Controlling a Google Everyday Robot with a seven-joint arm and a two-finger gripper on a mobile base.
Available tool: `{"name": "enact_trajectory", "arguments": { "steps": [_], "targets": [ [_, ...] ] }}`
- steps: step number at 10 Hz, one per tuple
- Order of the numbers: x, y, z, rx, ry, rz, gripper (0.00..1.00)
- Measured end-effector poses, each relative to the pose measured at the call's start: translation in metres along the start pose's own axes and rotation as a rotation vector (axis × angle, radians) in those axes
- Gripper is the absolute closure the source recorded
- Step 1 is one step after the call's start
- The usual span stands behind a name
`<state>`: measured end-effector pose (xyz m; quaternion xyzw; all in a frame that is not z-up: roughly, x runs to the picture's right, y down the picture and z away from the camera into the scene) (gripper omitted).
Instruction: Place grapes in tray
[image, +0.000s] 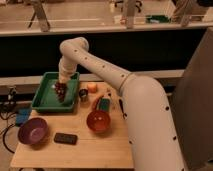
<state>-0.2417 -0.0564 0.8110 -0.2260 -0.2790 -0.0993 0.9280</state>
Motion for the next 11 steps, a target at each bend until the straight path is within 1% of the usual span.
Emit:
{"name": "enact_trajectory", "arguments": {
  "steps": [9,10,11],
  "targets": [
    [0.0063,0.0008,0.0097,-0.011,-0.019,0.012,0.99],
    [0.0069,0.0011,0.0101,-0.011,-0.020,0.013,0.92],
    [0.0077,0.0012,0.0108,-0.012,-0.022,0.016,0.83]
  ]
}}
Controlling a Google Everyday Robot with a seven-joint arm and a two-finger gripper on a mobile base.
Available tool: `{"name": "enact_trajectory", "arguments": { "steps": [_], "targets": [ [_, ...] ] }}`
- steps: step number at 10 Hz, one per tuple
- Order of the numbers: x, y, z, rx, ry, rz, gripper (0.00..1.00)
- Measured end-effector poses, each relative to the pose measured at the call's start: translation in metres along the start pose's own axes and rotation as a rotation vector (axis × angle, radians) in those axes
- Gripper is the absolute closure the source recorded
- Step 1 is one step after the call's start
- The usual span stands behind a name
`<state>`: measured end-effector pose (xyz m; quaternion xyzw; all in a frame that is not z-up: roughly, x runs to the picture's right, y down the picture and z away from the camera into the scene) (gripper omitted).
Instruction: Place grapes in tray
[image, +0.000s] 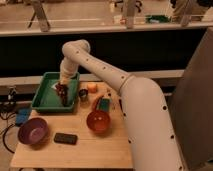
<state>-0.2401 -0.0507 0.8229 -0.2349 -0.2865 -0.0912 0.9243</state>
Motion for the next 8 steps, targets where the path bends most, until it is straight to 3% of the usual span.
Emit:
{"name": "enact_trajectory", "arguments": {
  "steps": [3,8],
  "targets": [
    [0.0015,0.0008,0.0007,-0.003,-0.002,0.003,0.62],
    [0.0034,0.0017,0.0022,-0.009,-0.005,0.010,0.61]
  ]
}}
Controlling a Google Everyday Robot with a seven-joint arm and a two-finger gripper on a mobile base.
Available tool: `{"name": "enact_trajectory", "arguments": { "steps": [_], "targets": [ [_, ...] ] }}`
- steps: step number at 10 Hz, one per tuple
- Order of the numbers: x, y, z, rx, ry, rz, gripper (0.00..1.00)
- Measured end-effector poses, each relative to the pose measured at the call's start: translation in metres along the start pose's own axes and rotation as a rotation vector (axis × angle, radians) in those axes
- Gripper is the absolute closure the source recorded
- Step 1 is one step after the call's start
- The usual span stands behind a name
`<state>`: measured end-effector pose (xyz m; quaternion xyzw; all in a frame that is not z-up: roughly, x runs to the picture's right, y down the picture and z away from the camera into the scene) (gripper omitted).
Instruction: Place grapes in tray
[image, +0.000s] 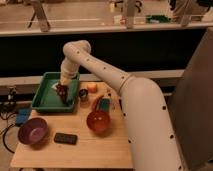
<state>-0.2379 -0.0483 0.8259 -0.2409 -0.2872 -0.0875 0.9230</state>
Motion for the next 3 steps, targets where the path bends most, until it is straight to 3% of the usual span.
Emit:
{"name": "enact_trajectory", "arguments": {
  "steps": [3],
  "targets": [
    [0.0005,0.0007,0.0005,-0.002,-0.001,0.002,0.61]
  ]
}}
